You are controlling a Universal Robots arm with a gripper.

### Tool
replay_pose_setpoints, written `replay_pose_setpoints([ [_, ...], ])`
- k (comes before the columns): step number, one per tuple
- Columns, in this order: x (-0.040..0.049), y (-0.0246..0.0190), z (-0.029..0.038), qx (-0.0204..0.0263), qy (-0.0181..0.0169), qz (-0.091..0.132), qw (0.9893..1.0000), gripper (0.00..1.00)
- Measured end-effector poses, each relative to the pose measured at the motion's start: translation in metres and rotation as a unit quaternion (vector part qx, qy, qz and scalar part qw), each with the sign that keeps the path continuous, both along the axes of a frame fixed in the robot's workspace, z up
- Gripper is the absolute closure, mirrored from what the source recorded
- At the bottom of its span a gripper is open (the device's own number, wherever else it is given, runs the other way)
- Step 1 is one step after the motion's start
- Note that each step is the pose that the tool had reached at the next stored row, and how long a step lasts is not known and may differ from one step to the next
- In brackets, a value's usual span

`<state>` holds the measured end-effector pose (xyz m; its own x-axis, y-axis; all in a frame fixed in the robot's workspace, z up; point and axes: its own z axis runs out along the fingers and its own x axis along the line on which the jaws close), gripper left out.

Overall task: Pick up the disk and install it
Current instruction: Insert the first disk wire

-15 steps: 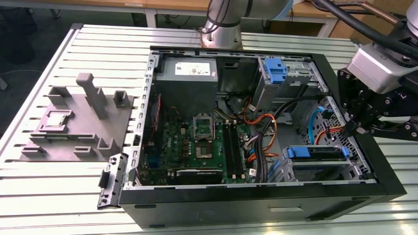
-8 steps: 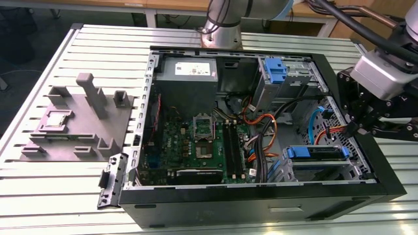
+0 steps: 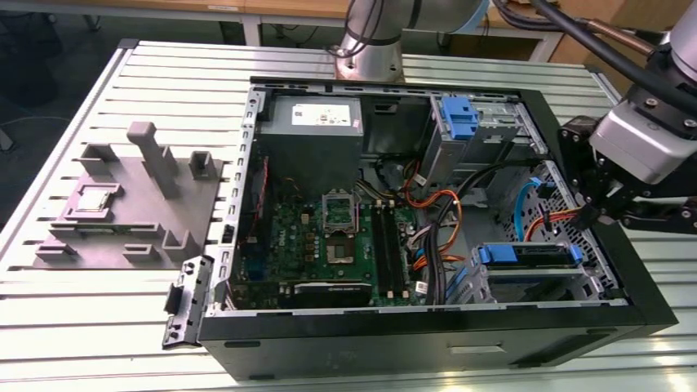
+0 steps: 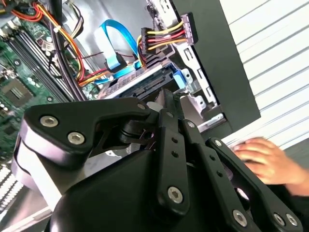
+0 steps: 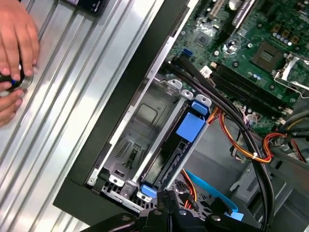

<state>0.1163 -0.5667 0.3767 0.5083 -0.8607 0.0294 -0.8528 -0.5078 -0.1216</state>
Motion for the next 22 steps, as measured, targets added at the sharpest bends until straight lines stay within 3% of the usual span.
replay_pose_setpoints([
  [2, 0.0001, 0.0, -0.0007, -0.0004, -0.0028, 0.013, 0.9999, 0.9],
  [18, 0.0081, 0.0047, -0.0049, -0.0089, -0.0029, 0.019, 0.9998, 0.9],
  [22, 0.0084, 0.0047, -0.0074, -0.0099, -0.0055, 0.039, 0.9992, 0.9],
])
